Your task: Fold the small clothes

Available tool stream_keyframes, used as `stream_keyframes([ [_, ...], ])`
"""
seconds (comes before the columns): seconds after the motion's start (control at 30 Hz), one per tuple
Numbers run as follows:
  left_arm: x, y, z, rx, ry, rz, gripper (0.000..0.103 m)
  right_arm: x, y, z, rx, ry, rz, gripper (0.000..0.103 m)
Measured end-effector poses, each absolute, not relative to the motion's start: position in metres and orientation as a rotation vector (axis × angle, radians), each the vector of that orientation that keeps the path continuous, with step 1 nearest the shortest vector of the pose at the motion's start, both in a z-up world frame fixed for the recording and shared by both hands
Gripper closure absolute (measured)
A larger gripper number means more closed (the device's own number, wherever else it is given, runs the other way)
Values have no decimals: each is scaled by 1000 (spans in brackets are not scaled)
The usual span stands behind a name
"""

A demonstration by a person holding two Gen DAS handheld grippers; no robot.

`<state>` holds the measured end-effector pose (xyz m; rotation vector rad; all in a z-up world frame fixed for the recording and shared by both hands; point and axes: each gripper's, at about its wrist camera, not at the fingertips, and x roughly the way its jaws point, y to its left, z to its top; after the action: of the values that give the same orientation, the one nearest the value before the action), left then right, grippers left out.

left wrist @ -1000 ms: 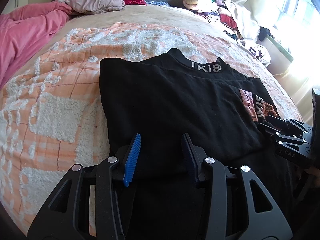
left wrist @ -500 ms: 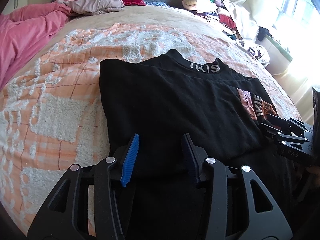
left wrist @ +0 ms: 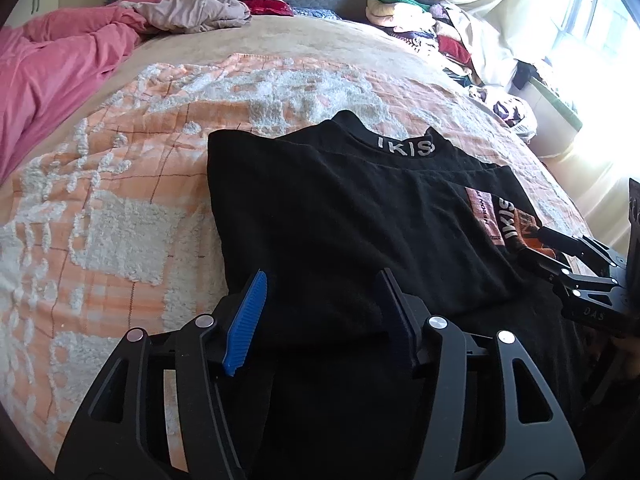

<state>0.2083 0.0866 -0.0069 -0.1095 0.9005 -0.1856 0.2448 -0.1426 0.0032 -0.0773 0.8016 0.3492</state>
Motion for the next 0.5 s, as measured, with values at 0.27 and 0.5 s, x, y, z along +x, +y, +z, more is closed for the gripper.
stream_keyframes([
  [0.27, 198, 88, 11, -115, 856, -175, 31, 241, -155, 22, -15, 746, 335, 18],
  [0.5, 187, 86, 28, -106, 815, -165, 10, 236, -162, 37, 21, 705, 330, 8],
])
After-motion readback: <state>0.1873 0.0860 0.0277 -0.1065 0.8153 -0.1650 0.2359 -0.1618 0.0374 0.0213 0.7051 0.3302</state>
